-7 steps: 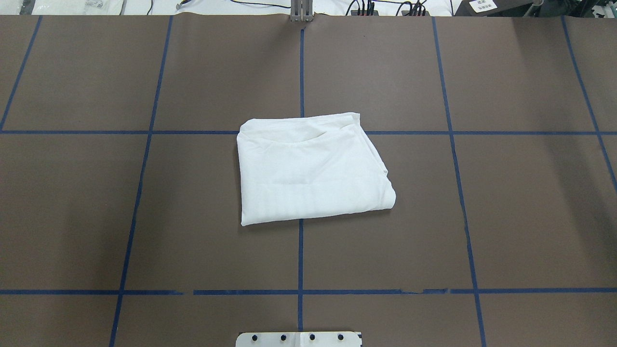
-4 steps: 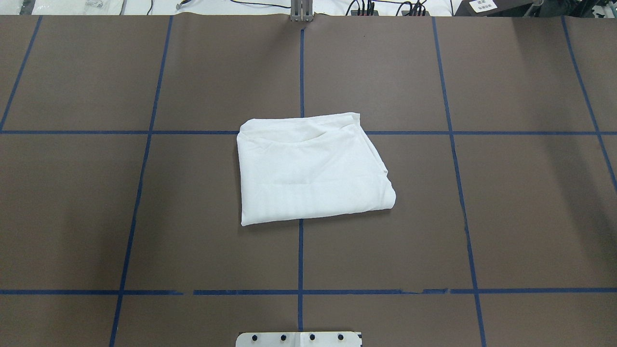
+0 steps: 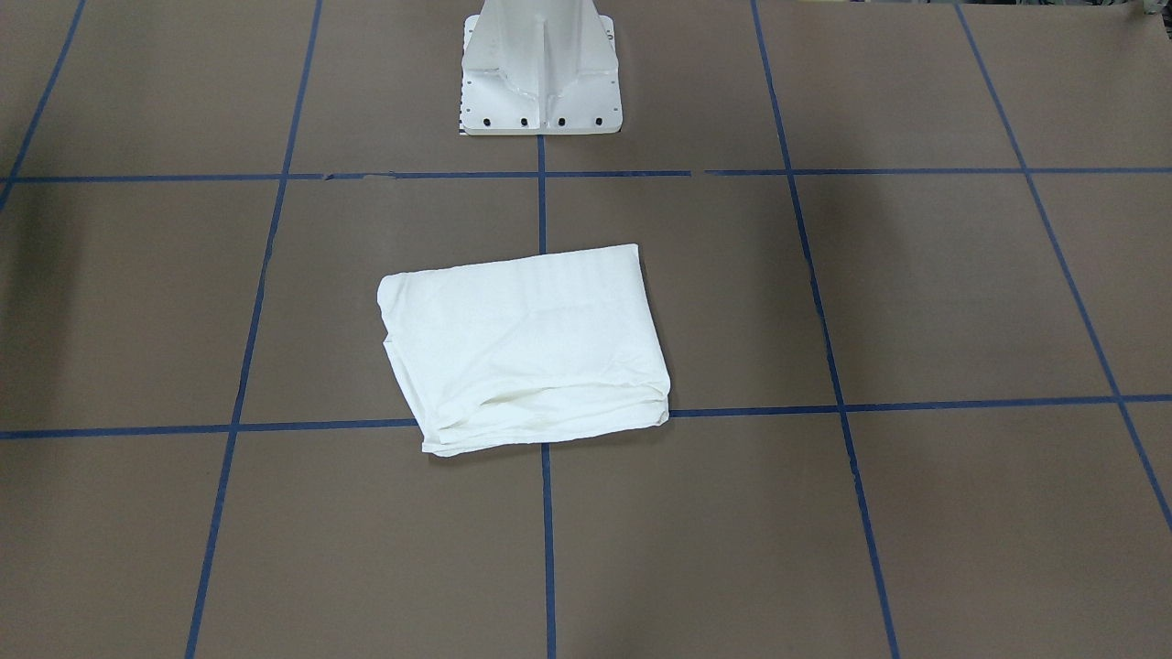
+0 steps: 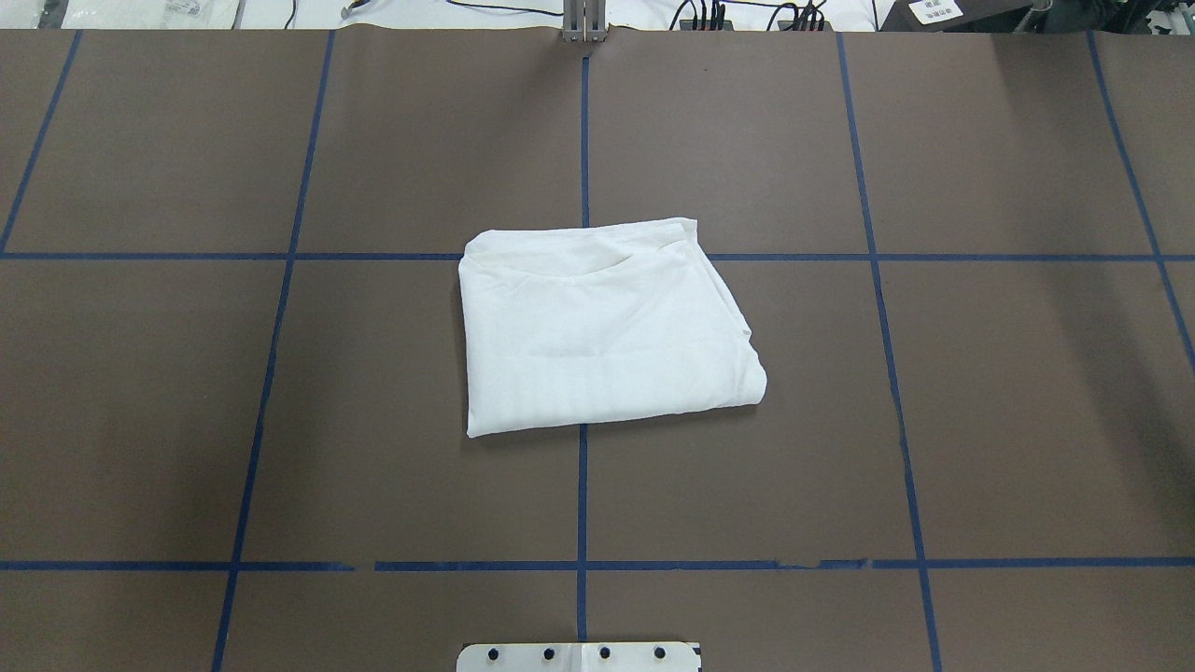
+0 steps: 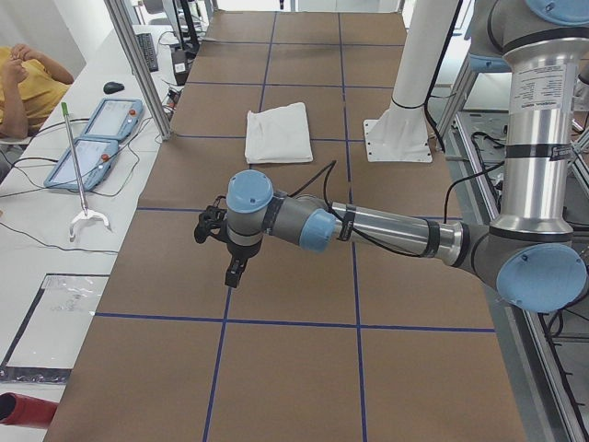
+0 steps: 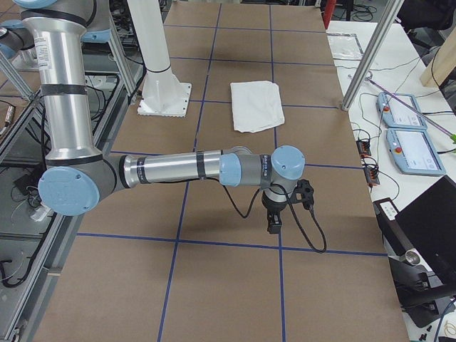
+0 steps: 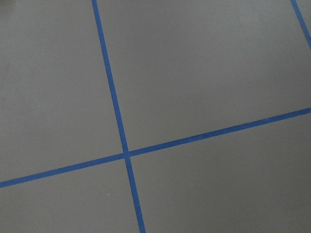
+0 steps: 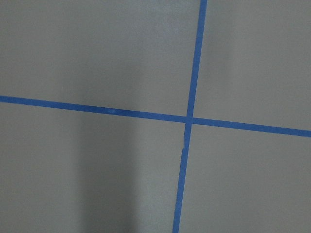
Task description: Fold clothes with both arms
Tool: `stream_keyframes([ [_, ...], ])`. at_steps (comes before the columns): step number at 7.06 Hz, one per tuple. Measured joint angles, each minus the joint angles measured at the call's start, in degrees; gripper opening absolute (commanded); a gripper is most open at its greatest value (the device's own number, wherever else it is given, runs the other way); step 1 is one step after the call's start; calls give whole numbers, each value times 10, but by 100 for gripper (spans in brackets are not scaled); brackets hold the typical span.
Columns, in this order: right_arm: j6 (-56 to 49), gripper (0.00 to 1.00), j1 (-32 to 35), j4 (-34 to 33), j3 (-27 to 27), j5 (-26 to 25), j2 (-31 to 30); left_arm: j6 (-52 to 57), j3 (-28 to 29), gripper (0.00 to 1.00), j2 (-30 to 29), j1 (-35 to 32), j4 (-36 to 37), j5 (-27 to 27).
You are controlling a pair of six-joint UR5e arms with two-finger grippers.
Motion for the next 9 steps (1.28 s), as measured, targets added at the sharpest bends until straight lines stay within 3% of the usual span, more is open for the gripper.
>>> stream_keyframes([
  [3,0,100,-1,2,1,1,-3,-113,-1,100,5,-7,1,10],
  [5,0,100,-1,2,7,-1,-3,-130,-4,100,14,-12,1,15],
  [9,-1,100,-1,3,9,-8,-1,-118,-39,100,15,-12,-19,104],
])
